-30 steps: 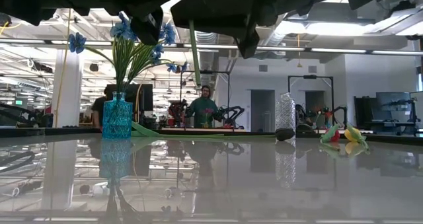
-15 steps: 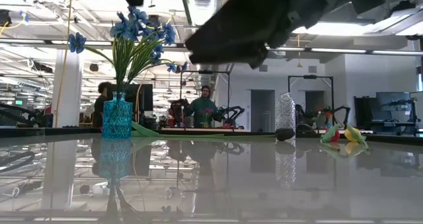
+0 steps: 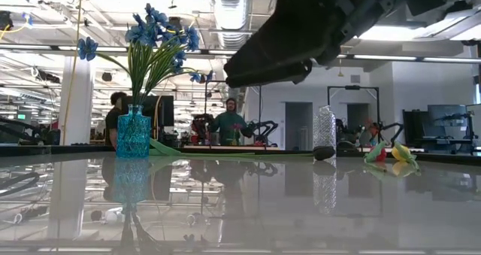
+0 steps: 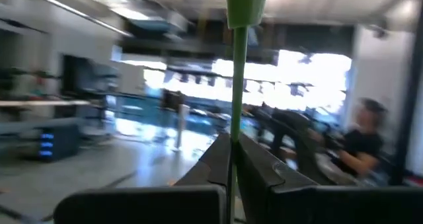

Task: Sort flowers into vase by color
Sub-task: Put the bottom black tulip flower into the blue vase

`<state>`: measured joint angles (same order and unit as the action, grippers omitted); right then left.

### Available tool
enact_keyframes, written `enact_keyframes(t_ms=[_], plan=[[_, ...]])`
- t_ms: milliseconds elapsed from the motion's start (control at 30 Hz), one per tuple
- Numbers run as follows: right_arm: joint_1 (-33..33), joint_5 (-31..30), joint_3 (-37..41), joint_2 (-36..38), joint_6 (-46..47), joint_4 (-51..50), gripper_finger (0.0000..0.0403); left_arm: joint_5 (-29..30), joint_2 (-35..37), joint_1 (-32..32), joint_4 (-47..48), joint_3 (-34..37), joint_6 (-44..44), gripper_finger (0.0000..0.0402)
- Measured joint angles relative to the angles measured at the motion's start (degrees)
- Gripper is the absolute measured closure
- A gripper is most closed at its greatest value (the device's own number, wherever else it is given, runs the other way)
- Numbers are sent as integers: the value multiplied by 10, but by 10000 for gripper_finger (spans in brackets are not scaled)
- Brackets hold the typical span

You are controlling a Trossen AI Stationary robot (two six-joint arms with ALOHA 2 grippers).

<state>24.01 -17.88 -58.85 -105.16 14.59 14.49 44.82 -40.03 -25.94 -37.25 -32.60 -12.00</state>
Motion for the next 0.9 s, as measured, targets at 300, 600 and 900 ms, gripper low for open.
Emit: enact_keyframes(t_ms=[300, 600, 900], plan=[[0, 0, 0, 0, -1, -15, 216, 225, 95, 36, 2, 0, -155, 401], [-2, -1, 0, 0, -3, -10, 216, 271, 96, 110, 88, 0, -174, 401], [-3, -2, 0, 0, -12, 6, 216, 191, 97, 241, 221, 0, -70, 401]])
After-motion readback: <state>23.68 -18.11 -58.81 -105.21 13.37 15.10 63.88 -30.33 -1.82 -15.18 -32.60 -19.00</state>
